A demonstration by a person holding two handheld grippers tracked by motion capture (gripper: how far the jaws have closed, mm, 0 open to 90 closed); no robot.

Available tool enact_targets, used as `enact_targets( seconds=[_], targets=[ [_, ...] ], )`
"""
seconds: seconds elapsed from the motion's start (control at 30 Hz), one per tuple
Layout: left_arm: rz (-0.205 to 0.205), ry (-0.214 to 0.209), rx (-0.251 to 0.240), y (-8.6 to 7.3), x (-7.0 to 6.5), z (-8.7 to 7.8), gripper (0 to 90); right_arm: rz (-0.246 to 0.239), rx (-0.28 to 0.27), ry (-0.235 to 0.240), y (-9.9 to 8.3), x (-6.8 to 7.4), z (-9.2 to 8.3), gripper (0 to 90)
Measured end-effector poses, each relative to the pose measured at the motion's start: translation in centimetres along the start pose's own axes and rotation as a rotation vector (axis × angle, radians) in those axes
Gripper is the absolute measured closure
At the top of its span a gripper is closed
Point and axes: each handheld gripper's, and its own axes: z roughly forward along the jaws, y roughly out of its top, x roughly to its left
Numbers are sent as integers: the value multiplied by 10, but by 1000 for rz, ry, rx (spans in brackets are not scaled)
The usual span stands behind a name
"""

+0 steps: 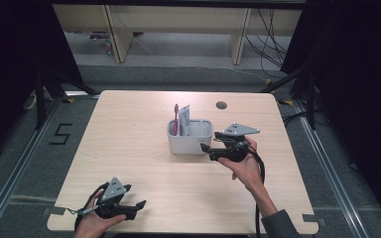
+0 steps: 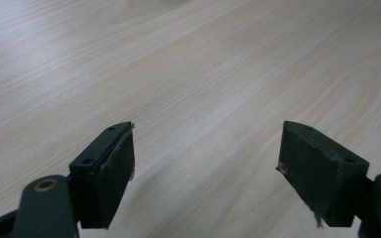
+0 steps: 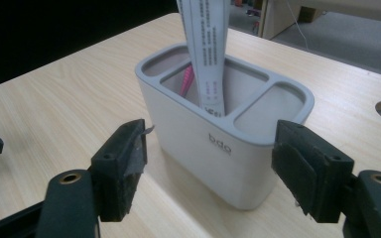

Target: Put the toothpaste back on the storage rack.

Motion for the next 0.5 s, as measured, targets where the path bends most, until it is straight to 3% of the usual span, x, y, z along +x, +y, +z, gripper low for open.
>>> enact_targets(
  seconds=[0.1, 0.13, 0.17, 0.27, 0.3, 0.33, 0.37, 0.4, 0.43, 0.5],
  targets=[
    [-10, -5, -4, 0, -1, 2, 217, -19, 12, -6, -5, -3, -5, 293],
    [-11, -2, -5, 0, -1, 2, 217, -2, 11, -2, -7, -3, -5, 292],
    [-12, 0, -7, 0, -1, 2, 217, -22, 10, -4, -8, -4, -6, 289],
    [-18, -3, -12, 0, -1, 3, 217, -4, 23, 7, -13, -2, -7, 281],
    [10, 7, -6, 0, 1, 3, 217, 24, 15, 3, -15, 1, -7, 279],
    [-10, 10, -2, 0, 0, 2, 217, -13, 19, 16, -16, -2, -8, 274],
    [-16, 2, -4, 0, -1, 2, 217, 9, 20, 4, -17, 0, -9, 267],
    [-9, 3, 2, -1, 0, 2, 217, -8, 19, 15, -17, -1, -9, 261],
    [-8, 1, 8, 0, 0, 2, 216, 21, 30, 22, -19, 2, -10, 257],
    [-10, 1, 5, -1, 1, 2, 217, -6, 24, 6, -20, 2, -12, 257]
  ],
)
